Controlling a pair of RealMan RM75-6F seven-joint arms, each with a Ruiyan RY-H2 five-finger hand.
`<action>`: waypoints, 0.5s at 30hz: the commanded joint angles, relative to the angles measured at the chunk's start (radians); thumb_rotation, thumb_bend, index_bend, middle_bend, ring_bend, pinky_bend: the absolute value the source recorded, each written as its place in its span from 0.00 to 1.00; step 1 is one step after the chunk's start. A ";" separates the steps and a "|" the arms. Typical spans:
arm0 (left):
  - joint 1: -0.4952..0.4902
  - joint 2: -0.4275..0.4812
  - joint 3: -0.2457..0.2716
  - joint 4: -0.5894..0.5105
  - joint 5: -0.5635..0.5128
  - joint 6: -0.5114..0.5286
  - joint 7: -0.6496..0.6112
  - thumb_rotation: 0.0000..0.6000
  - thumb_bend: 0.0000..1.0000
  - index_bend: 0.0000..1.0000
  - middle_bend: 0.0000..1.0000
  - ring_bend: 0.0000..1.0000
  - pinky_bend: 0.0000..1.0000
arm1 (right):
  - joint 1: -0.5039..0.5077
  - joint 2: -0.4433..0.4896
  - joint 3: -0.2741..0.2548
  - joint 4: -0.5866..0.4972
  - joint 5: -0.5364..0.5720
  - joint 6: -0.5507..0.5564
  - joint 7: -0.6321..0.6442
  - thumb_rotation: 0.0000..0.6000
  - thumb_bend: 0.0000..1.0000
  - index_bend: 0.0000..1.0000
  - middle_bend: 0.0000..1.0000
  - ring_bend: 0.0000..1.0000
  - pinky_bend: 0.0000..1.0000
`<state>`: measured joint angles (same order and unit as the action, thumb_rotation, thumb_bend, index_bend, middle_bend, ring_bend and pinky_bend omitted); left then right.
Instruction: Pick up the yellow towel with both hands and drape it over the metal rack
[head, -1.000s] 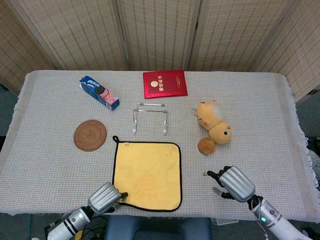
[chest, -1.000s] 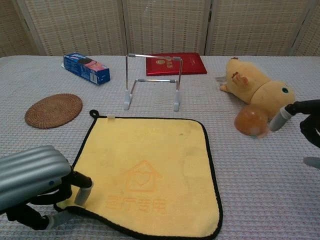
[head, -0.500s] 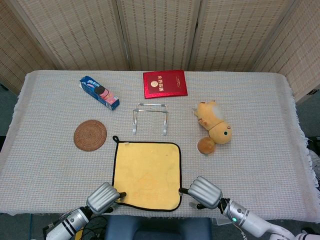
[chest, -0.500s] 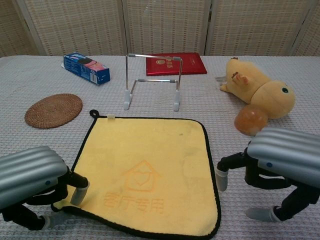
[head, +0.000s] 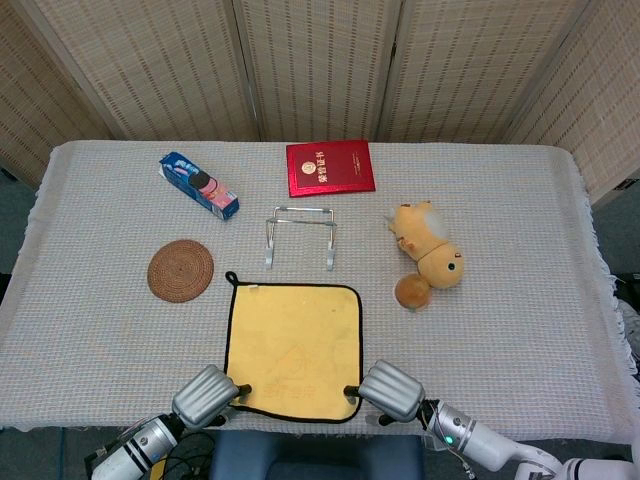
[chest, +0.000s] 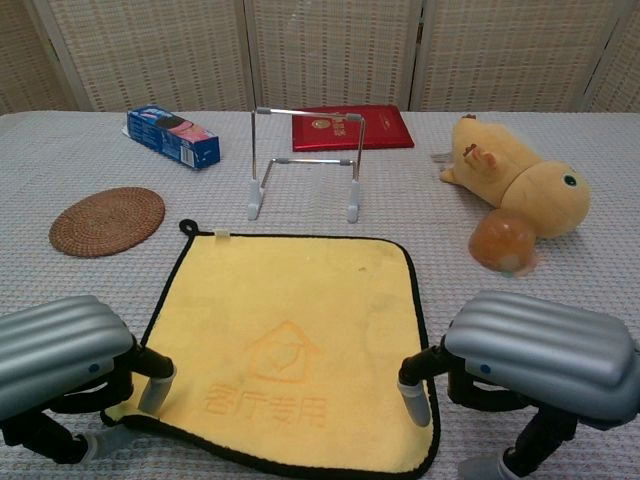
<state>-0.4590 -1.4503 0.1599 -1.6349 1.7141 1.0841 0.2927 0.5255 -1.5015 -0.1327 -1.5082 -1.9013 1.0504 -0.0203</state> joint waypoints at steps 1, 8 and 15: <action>-0.001 -0.001 0.000 -0.001 -0.001 -0.003 0.001 1.00 0.47 0.62 1.00 0.92 1.00 | 0.001 -0.020 -0.004 0.020 -0.005 0.017 0.001 1.00 0.16 0.50 1.00 1.00 1.00; -0.004 -0.002 -0.003 -0.004 -0.008 -0.013 0.007 1.00 0.47 0.62 1.00 0.92 1.00 | 0.013 -0.055 -0.005 0.049 0.014 0.010 -0.001 1.00 0.16 0.50 1.00 1.00 1.00; -0.007 -0.003 -0.003 -0.002 -0.015 -0.023 0.013 1.00 0.47 0.62 1.00 0.92 1.00 | 0.033 -0.077 -0.003 0.056 0.034 -0.012 -0.015 1.00 0.19 0.50 1.00 1.00 1.00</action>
<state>-0.4655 -1.4533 0.1563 -1.6369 1.6992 1.0617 0.3057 0.5575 -1.5776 -0.1357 -1.4527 -1.8679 1.0391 -0.0346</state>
